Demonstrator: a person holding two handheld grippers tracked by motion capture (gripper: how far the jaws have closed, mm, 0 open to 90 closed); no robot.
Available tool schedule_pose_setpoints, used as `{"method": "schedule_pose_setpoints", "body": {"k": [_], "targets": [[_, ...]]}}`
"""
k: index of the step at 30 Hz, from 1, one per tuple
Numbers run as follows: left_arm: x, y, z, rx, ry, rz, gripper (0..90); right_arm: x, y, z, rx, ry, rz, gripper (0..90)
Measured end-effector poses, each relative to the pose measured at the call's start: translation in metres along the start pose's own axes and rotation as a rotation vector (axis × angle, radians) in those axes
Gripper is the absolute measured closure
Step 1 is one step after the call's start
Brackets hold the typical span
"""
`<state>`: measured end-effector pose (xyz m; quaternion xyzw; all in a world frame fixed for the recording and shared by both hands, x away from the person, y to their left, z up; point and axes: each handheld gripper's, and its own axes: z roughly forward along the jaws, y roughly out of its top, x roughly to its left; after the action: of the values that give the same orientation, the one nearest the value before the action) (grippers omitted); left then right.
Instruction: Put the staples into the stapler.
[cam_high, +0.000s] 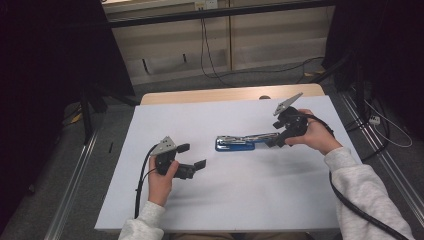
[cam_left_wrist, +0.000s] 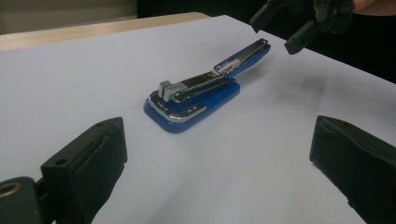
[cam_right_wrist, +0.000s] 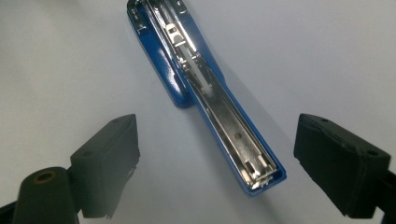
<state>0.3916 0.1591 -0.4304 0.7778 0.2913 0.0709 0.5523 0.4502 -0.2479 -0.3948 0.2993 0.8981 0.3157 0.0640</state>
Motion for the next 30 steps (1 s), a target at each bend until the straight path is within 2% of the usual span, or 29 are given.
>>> {"method": "schedule_pose_setpoints", "body": {"k": [1,7,9,13,16,17,20,23,26,28,30], "targets": [[0.002,0.000,0.003,0.002,0.003,-0.011,4.0,-0.001,-0.005,-0.002,-0.016,0.003,0.012,13.5],[0.008,-0.002,0.008,0.006,0.023,-0.019,4.0,-0.002,-0.018,-0.006,-0.032,-0.018,0.033,13.1],[0.010,0.000,0.011,0.027,0.038,-0.012,3.9,-0.002,-0.020,-0.007,-0.035,-0.018,0.037,13.1],[0.013,0.002,0.020,0.039,0.039,-0.018,3.9,-0.001,-0.027,-0.012,-0.044,-0.039,0.044,13.1],[0.015,0.002,0.025,0.039,0.050,-0.027,4.1,-0.001,-0.033,-0.016,-0.052,-0.051,0.051,13.1],[0.018,0.002,0.027,0.022,0.054,-0.031,4.3,-0.002,-0.036,-0.018,-0.059,-0.053,0.062,12.9],[0.020,0.002,0.028,0.011,0.059,-0.047,4.4,-0.003,-0.040,-0.018,-0.071,-0.058,0.074,12.8],[0.024,0.004,0.031,0.032,0.081,-0.047,4.4,-0.004,-0.045,-0.016,-0.062,-0.069,0.083,12.6],[0.026,0.005,0.036,0.031,0.070,-0.053,4.6,-0.003,-0.048,-0.015,-0.058,-0.073,0.087,12.4],[0.027,0.006,0.040,0.046,0.095,-0.044,4.7,-0.003,-0.049,-0.014,-0.064,-0.078,0.087,12.5],[0.028,0.005,0.042,0.050,0.094,-0.055,5.0,-0.003,-0.051,-0.013,-0.070,-0.078,0.100,12.9]]}}
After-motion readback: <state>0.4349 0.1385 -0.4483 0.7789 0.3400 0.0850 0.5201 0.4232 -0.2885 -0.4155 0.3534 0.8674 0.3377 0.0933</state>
